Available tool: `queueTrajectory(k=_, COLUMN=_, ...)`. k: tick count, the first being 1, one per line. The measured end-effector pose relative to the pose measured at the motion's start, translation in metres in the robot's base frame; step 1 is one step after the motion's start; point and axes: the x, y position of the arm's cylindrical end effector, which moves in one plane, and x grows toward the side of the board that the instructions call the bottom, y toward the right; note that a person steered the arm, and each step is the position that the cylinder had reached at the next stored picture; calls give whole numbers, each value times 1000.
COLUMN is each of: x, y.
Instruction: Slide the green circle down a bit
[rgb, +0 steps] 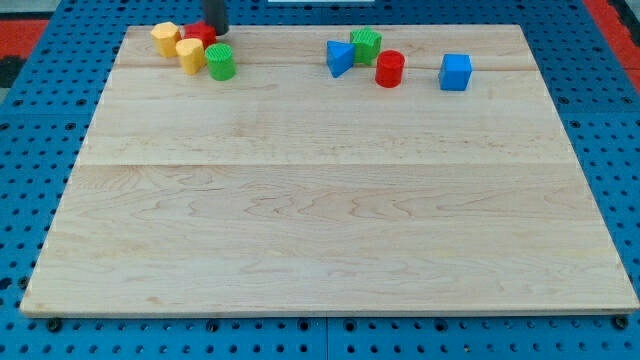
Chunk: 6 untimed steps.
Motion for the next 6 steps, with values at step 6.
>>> queueTrajectory(k=6, x=79, y=59)
